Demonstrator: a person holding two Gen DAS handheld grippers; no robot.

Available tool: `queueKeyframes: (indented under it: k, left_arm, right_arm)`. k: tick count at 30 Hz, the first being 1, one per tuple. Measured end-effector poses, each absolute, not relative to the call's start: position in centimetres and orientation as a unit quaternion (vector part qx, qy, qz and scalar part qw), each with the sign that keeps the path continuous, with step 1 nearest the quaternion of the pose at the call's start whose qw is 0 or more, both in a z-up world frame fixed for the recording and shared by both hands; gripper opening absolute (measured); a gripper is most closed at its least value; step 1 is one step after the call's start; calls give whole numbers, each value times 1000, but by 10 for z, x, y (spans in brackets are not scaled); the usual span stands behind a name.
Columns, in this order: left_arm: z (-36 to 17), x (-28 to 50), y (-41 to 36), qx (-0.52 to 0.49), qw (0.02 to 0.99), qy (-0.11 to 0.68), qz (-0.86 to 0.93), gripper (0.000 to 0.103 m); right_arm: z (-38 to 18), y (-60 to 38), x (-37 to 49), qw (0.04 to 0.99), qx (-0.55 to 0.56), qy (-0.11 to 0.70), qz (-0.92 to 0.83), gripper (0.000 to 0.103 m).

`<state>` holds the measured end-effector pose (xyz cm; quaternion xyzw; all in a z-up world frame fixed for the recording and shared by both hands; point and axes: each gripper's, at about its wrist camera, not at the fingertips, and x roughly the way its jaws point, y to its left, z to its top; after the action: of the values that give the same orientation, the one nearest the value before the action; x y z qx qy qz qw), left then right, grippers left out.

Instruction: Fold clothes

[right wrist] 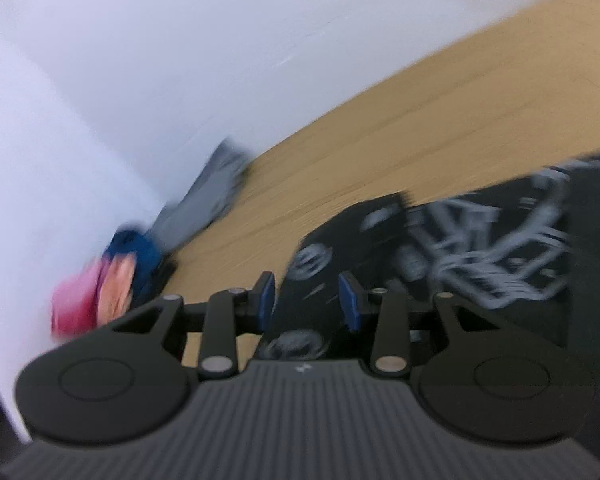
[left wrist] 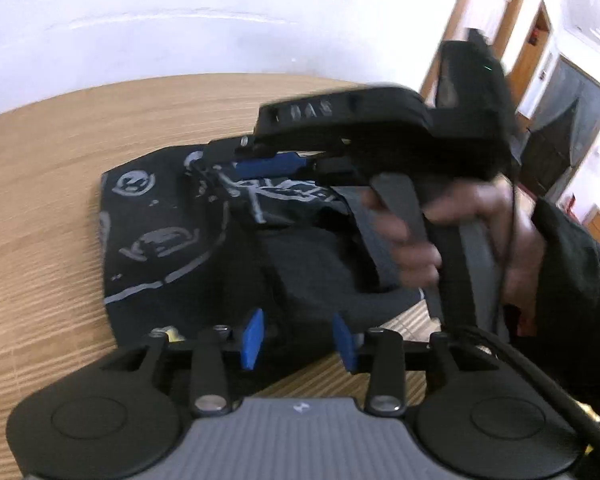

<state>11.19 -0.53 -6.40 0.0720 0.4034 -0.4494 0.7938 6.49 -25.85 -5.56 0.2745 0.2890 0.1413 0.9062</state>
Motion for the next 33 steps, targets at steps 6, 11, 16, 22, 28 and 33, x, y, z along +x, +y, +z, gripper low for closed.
queueKeyframes:
  k: [6,11,16,22,28,33]
  left_arm:
    - [-86,129,-3,65,799,441,-404,41]
    - [-86,133,-4,51,800,439,-405,42]
    - [-92,141,-27,60,794,439,-416,43]
    - [-102,141,-29,53,790,447,-416,45]
    - [-94,145,-18,45,793,457,-400,45]
    - [-79,152,11,44,804,458,-377,46]
  right_arm:
    - [-79,-235,74,904,184,363,131,35]
    - [-73,-255,66,899,213,366,112,38]
    - [-54,-255,130,917,173,331,141,36]
    - [-87,-257,188,917,123,365,106,35]
    - [-62,-253,160,925,95,358,89,37]
    - [-43,-258,93,927,160,327,89,42]
